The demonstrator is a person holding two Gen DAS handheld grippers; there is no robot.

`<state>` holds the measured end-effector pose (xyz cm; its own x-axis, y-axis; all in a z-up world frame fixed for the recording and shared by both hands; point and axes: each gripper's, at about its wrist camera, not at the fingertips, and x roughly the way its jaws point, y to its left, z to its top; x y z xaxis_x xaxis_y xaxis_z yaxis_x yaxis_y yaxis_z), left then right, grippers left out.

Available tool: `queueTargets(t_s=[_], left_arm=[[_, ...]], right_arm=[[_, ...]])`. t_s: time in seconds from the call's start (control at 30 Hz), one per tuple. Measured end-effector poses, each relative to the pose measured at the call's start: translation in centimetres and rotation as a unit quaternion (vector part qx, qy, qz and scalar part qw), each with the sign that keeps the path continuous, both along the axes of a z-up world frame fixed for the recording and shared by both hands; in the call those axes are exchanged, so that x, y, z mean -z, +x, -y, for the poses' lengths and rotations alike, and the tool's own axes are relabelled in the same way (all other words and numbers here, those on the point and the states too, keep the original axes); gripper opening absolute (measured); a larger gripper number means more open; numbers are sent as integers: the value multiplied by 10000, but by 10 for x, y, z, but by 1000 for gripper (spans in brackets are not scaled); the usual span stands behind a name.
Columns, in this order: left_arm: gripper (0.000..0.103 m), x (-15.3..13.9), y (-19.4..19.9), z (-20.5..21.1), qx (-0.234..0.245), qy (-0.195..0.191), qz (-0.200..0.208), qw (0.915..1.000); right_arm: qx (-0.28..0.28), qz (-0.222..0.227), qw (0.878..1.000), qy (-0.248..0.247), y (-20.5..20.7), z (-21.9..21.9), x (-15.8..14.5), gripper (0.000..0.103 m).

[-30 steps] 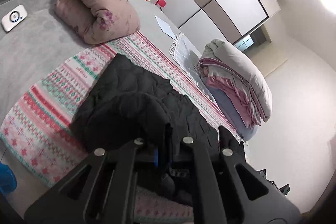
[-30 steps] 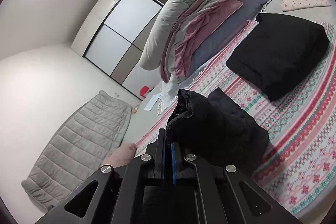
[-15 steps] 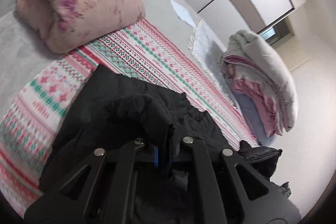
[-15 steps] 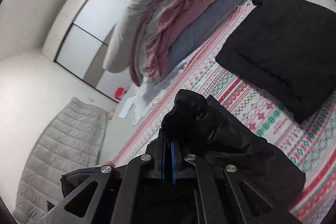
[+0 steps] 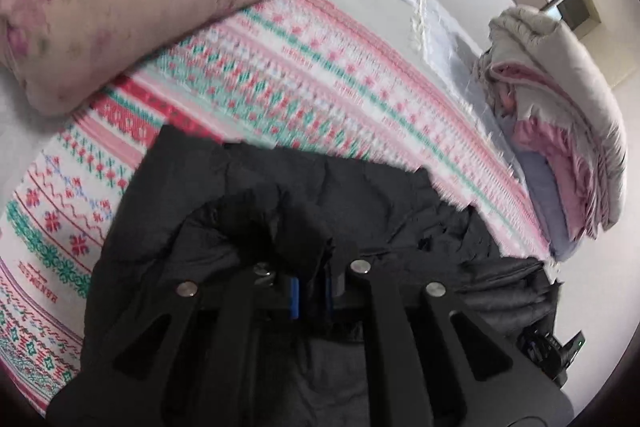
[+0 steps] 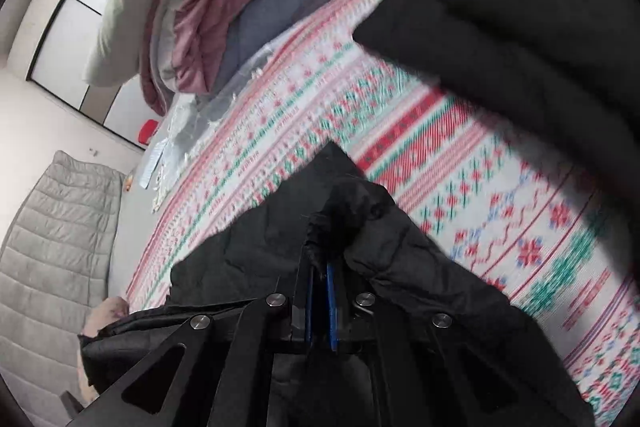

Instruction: Fold large clothes

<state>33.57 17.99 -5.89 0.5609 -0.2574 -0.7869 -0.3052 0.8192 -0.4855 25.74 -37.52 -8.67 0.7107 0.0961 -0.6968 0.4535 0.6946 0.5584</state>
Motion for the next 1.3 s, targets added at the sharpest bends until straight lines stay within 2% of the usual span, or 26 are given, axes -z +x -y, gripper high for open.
queueTargets(t_s=[0.03,0.13,0.2,0.27,0.33,0.4,0.47,0.5,0.53,0.57,0.6,0.63,0.7,0.8,0.83,0.9,0.97,1.0,1.07,1.1,1.13,1.17,1.2,1.23,1.3], left_arm=[[9,-11,2,-1,-28,-21,125,9999],[10,-19,9,-4,-103,-21,328,9994],[13,-3,15,-7,-101,-148,72,9998],[16,23,13,-18,-318,-509,-213,9980],[20,41,11,-28,-331,-840,-328,9954],[25,41,8,-35,-275,-1048,-297,9937],[38,31,5,-41,-282,-1188,-232,9923],[50,22,2,-45,-316,-1238,-108,9917],[61,14,1,-46,-340,-1244,10,9917],[67,0,-4,-51,-400,-1205,236,9916],[75,-9,-8,-54,-447,-1153,394,9915],[78,-21,-12,-58,-492,-1096,591,9910],[79,-41,-22,-62,-459,-989,857,9903],[79,-47,-31,-50,-158,-680,841,9940],[79,-41,-30,-39,82,-486,651,9967],[79,-21,-27,-26,270,-113,171,9994],[79,6,-23,-22,152,216,-237,9994],[79,16,-22,-24,87,258,-304,9992],[79,26,-24,-25,-3,303,-268,9992],[78,30,-24,-22,31,458,-200,9987],[73,29,-23,-18,65,617,-175,9979],[67,30,-22,-14,80,852,-165,9962],[52,31,-21,-12,30,1096,-207,9938],[39,31,-21,-13,-44,1137,-242,9932],[35,35,-23,-26,-278,1000,-285,9942]], right_arm=[[42,77,9999,-52,0,2,-7,5],[113,435,9987,-251,1,3,-33,5],[97,562,9980,-287,7,3,-42,5],[75,556,9982,-212,13,1,-37,7],[-95,485,9988,-10,23,0,-22,8],[-170,443,9988,102,28,0,-15,13],[-186,591,9978,217,28,3,-16,19],[-186,718,9970,229,25,5,-21,28],[-170,881,9957,218,21,7,-28,44],[-127,1118,9935,183,13,10,-36,54],[-43,1395,9901,115,4,12,-47,76],[45,1599,9871,40,-5,14,-54,85],[160,1827,9829,-176,-16,16,-71,85],[7,1393,9898,-308,-13,14,-75,85],[-183,1168,9925,-316,-7,11,-70,85],[-465,652,9956,-486,3,3,-55,85],[-473,378,9943,-883,8,-4,-39,84],[-430,162,9912,-1241,12,-8,-32,80],[-448,-136,9850,-1661,19,-9,-20,65],[-524,-207,9845,-1664,23,-7,-13,48],[-649,-231,9867,-1470,29,-3,-4,30],[-706,-220,9881,-1349,25,1,2,27],[-732,-205,9881,-1339,27,3,5,21],[-791,-160,9860,-1462,32,0,4,15],[-903,-68,9817,-1675,39,-7,0,12]])
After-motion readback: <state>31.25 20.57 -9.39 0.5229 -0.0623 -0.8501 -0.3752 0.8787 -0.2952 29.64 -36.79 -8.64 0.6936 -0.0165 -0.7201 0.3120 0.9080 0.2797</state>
